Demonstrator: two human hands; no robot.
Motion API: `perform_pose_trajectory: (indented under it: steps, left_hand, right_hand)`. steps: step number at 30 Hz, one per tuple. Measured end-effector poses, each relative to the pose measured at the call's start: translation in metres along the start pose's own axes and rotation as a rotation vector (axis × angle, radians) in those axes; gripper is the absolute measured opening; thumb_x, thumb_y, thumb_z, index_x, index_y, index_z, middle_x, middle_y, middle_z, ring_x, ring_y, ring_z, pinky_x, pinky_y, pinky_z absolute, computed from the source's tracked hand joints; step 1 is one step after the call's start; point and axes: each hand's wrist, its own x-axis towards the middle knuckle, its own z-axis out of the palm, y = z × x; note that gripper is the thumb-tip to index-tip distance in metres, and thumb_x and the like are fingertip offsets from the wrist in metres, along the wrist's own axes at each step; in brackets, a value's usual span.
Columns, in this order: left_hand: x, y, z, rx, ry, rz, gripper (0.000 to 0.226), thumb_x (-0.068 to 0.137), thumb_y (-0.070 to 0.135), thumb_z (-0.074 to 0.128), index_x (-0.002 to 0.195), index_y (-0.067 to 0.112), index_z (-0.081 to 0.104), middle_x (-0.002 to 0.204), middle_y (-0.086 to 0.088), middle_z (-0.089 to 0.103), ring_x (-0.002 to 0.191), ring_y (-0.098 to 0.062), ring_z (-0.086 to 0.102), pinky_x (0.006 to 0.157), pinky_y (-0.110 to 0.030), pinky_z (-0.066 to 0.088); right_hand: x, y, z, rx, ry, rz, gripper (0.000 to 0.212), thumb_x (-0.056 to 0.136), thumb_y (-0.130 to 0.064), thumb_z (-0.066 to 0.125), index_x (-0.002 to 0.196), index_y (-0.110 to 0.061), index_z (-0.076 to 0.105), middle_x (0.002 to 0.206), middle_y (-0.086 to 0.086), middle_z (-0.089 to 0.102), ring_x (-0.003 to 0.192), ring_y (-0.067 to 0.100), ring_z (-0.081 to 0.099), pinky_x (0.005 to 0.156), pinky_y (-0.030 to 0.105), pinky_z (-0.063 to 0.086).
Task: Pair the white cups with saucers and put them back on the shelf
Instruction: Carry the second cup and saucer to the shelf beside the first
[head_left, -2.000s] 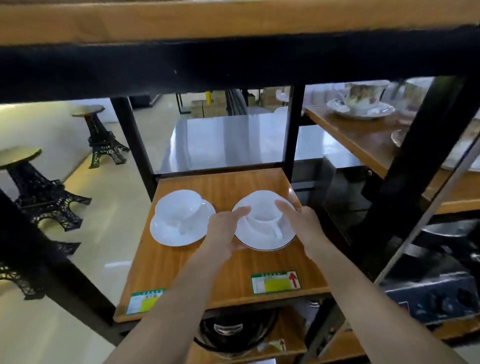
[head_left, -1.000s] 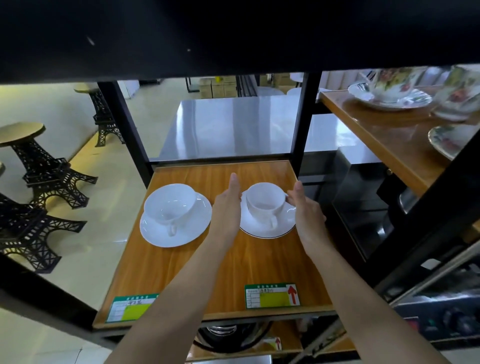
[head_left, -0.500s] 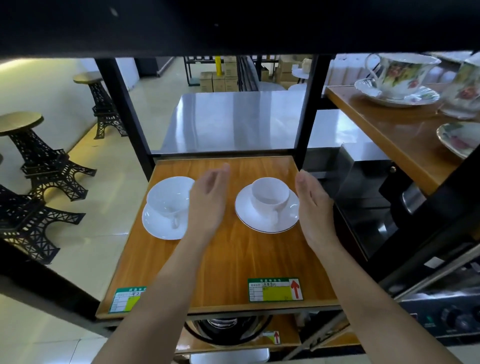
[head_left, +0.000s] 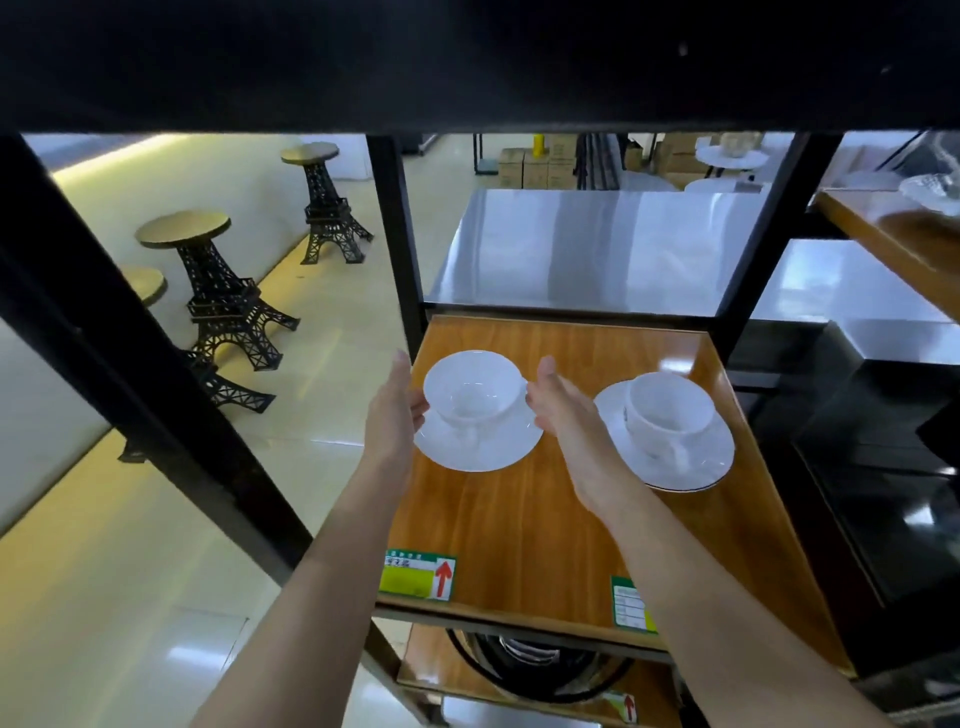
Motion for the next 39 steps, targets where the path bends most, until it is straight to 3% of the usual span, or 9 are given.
perform_pose_trajectory:
  steps: [2, 6, 9, 13, 17, 20, 23, 26, 39]
  left_hand:
    - [-0.001, 0.001, 0.001, 0.024, -0.003, 0.002, 0.063, 0.092, 0.057, 0.032, 0.138, 0.015, 0.042, 0.133, -0.012, 0.055, 0.113, -0.023, 0.051, 0.092, -0.036, 0.034]
    - [0.002, 0.0, 0.0, 0.031, -0.01, 0.02, 0.059, 0.094, 0.056, 0.032, 0.135, 0.016, 0.045, 0.134, -0.011, 0.056, 0.098, -0.015, 0.049, 0.086, -0.033, 0.033]
    - [0.005, -0.002, 0.0, 0.009, -0.021, 0.018, 0.06, 0.093, 0.057, 0.032, 0.138, 0.018, 0.043, 0.133, -0.009, 0.055, 0.1, -0.015, 0.049, 0.086, -0.033, 0.034]
    - [0.009, -0.006, -0.002, 0.005, -0.016, 0.032, 0.059, 0.092, 0.056, 0.034, 0.135, 0.018, 0.046, 0.115, 0.002, 0.057, 0.096, -0.01, 0.05, 0.084, -0.027, 0.035]
    - [0.02, -0.013, -0.005, 0.083, 0.142, 0.072, 0.051, 0.096, 0.05, 0.034, 0.125, 0.013, 0.054, 0.084, 0.013, 0.051, 0.075, -0.004, 0.048, 0.071, -0.019, 0.035]
    - [0.027, -0.022, -0.013, 0.309, 0.146, 0.019, 0.052, 0.095, 0.045, 0.037, 0.13, 0.007, 0.048, 0.111, 0.001, 0.055, 0.1, -0.021, 0.052, 0.086, -0.037, 0.039]
    - [0.028, -0.031, -0.017, 0.51, 0.064, 0.027, 0.053, 0.093, 0.032, 0.05, 0.141, 0.02, 0.034, 0.139, -0.01, 0.049, 0.119, -0.031, 0.05, 0.092, -0.045, 0.044]
    - [0.028, -0.034, -0.019, 0.59, 0.009, 0.099, 0.051, 0.089, 0.02, 0.056, 0.137, 0.02, 0.04, 0.128, -0.01, 0.056, 0.097, -0.02, 0.051, 0.077, -0.036, 0.045]
    - [0.03, -0.044, -0.024, 0.556, 0.008, 0.112, 0.043, 0.086, 0.009, 0.053, 0.127, 0.021, 0.048, 0.101, -0.002, 0.057, 0.09, -0.021, 0.056, 0.066, -0.03, 0.046]
  right_hand:
    - [0.002, 0.001, 0.003, 0.015, -0.013, -0.005, 0.038, 0.08, -0.068, 0.031, 0.109, -0.044, 0.04, 0.115, -0.014, 0.05, 0.105, 0.008, 0.047, 0.091, 0.028, 0.028]
    - [0.003, 0.004, 0.004, 0.031, -0.031, -0.026, 0.042, 0.086, -0.061, 0.033, 0.12, -0.037, 0.042, 0.126, -0.007, 0.052, 0.112, 0.011, 0.049, 0.092, 0.027, 0.034]
    - [0.003, 0.006, 0.003, 0.041, -0.014, -0.019, 0.03, 0.084, -0.062, 0.034, 0.106, -0.044, 0.042, 0.121, -0.009, 0.053, 0.109, 0.009, 0.051, 0.088, 0.024, 0.035]
    - [0.004, 0.013, 0.002, 0.048, 0.097, -0.004, 0.031, 0.088, -0.058, 0.036, 0.11, -0.037, 0.041, 0.115, -0.011, 0.055, 0.102, 0.009, 0.054, 0.074, 0.017, 0.039]
    - [0.007, 0.026, -0.004, -0.138, 0.366, 0.059, 0.04, 0.092, -0.043, 0.047, 0.118, -0.014, 0.052, 0.087, -0.002, 0.064, 0.07, 0.012, 0.062, 0.05, 0.017, 0.046]
    - [0.007, 0.036, -0.004, -0.243, 0.311, 0.137, 0.039, 0.092, -0.034, 0.052, 0.124, -0.011, 0.051, 0.079, 0.003, 0.065, 0.055, 0.013, 0.06, 0.042, 0.018, 0.044]
    - [0.006, 0.04, 0.002, -0.241, 0.252, 0.172, 0.044, 0.09, -0.032, 0.055, 0.128, -0.012, 0.047, 0.079, 0.005, 0.065, 0.05, 0.013, 0.059, 0.04, 0.018, 0.044]
    - [0.007, 0.041, 0.008, -0.254, 0.252, 0.162, 0.045, 0.089, -0.03, 0.058, 0.129, -0.014, 0.046, 0.081, 0.004, 0.066, 0.047, 0.011, 0.056, 0.035, 0.017, 0.041]
    - [0.01, 0.049, 0.008, -0.263, 0.264, 0.13, 0.044, 0.088, -0.019, 0.059, 0.131, -0.017, 0.048, 0.081, 0.004, 0.066, 0.048, 0.01, 0.053, 0.04, 0.015, 0.04]
